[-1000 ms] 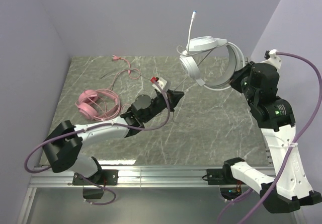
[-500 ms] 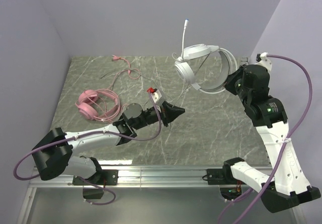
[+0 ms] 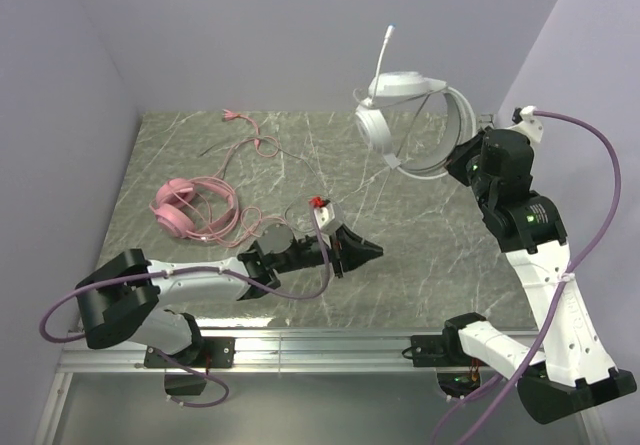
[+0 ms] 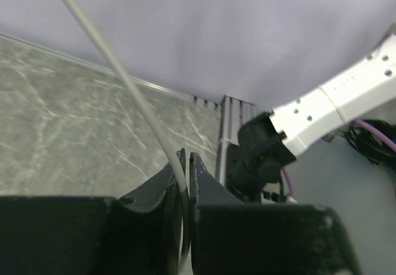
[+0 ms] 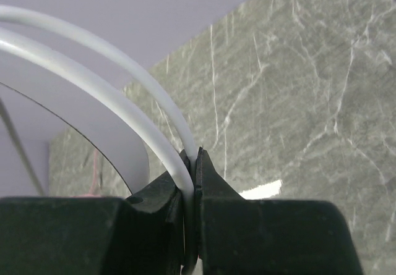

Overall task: Wrap the headphones
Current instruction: Wrap the headphone cable with the left arm

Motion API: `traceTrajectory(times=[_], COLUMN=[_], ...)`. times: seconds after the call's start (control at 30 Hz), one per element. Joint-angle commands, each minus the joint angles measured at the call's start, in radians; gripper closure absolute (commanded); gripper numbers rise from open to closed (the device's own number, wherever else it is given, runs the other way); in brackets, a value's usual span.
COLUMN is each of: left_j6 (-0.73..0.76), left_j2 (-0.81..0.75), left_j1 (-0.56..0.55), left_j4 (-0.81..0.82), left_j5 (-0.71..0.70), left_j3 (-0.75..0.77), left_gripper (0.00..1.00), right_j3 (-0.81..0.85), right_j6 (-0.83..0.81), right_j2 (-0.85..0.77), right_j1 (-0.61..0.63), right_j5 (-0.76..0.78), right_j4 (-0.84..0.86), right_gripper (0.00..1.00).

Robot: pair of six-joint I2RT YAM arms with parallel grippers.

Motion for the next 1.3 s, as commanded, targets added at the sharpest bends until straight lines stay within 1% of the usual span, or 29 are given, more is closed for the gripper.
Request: traceTrajectory(times=[0.0, 0.1, 0.33, 0.47, 0.57, 0.73, 0.87, 0.93, 1.03, 1.07, 1.1, 1.13, 1.17, 1.2, 1.23, 1.27], left_j6=[0.009, 0.012, -0.003, -0.020, -0.045, -0.062, -0.068, -0.060, -0.010, 0.012, 0.054, 0.075, 0.111, 0.127, 0.141, 0.174], left_j2=[0.025, 0.047, 0.100, 0.158, 0.182, 0.172, 0.120, 0.094, 0.031, 0.004, -0.009, -0.019, -0.039, -0.050, -0.064, -0.068], left_j1=[-0.048, -0.072, -0.110, -0.117, -0.120, -0.126, -0.130, -0.140, -0.150, -0.153, -0.158, -0.164, -0.166, -0.167, -0.167, -0.169], left_j4=[0.071, 0.057, 0.103, 0.170, 0.206, 0.230, 0.215, 0.138, -0.047, -0.198, -0.262, -0.332, -0.436, -0.493, -0.541, -0.633], left_j5=[0.079, 0.076, 0.068, 0.091, 0.116, 0.117, 0.126, 0.119, 0.047, 0.024, -0.040, -0.070, -0.094, -0.154, -0.185, -0.220], left_j3=[0.026, 0.040, 0.052, 0.075, 0.080, 0.057, 0.027, 0.026, 0.055, 0.082, 0.096, 0.110, 0.135, 0.148, 0.161, 0.190], left_gripper=[0.87, 0.86, 0.82, 0.83, 0.81, 0.80, 0.80, 0.81, 0.83, 0.84, 0.84, 0.85, 0.86, 0.86, 0.87, 0.87], right_j3=[0.047, 0.060, 0.074, 0.097, 0.124, 0.150, 0.129, 0.109, 0.077, 0.069, 0.061, 0.048, 0.041, 0.035, 0.025, 0.017], right_j6=[0.063, 0.049, 0.035, 0.023, 0.007, -0.020, -0.033, -0.036, -0.048, -0.056, -0.062, -0.065, -0.071, -0.074, -0.076, -0.079], right_j2=[-0.040, -0.040, -0.022, -0.010, 0.001, 0.013, 0.021, 0.027, 0.038, 0.049, 0.055, 0.059, 0.072, 0.078, 0.090, 0.098], right_j1=[-0.012, -0.012, -0.011, -0.011, -0.012, -0.015, -0.014, -0.014, -0.012, -0.011, -0.012, -0.014, -0.012, -0.012, -0.011, -0.014], right_j5=[0.087, 0.101, 0.110, 0.111, 0.119, 0.150, 0.183, 0.206, 0.243, 0.255, 0.283, 0.297, 0.306, 0.324, 0.331, 0.335], right_j4=[0.173, 0.169, 0.172, 0.166, 0.155, 0.147, 0.161, 0.170, 0.189, 0.192, 0.193, 0.193, 0.193, 0.187, 0.184, 0.180], right_gripper=[1.00, 1.00, 1.00, 1.00, 1.00, 1.00, 1.00, 1.00, 1.00, 1.00, 1.00, 1.00, 1.00, 1.00, 1.00, 1.00])
